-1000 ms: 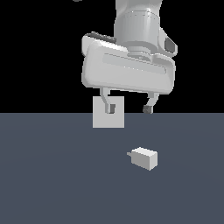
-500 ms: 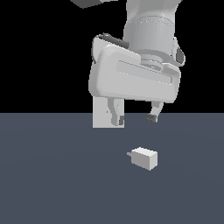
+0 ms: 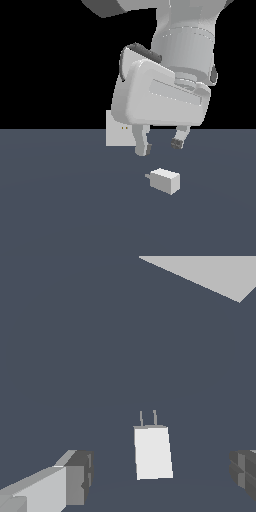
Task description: Plug the charger into the wall socket.
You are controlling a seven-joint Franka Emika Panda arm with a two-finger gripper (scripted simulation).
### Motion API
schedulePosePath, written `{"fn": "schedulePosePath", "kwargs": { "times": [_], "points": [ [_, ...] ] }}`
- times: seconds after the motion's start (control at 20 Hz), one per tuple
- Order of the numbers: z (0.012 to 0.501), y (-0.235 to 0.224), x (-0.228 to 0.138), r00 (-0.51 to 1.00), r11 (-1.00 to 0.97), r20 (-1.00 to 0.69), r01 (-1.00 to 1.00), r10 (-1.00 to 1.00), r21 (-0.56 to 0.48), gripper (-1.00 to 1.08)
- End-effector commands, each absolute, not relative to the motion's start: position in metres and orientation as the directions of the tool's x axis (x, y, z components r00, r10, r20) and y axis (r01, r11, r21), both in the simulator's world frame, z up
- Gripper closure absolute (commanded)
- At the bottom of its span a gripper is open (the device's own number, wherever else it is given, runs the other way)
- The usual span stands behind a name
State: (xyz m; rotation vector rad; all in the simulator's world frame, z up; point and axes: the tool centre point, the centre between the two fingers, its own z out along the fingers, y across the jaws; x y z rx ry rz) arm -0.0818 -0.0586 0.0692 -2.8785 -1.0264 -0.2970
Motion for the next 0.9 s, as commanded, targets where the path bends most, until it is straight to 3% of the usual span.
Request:
{"fn": "schedulePosePath", "kwargs": {
  "times": [0.0, 0.85],
  "points": [
    [0.067, -0.060, -0.083, 0.744, -0.761, 0.212, 0.649, 0.634, -0.001, -0.92],
    [0.046, -0.062, -0.084, 0.727, -0.745, 0.218, 0.667, 0.651, 0.000, -0.92]
  ]
}}
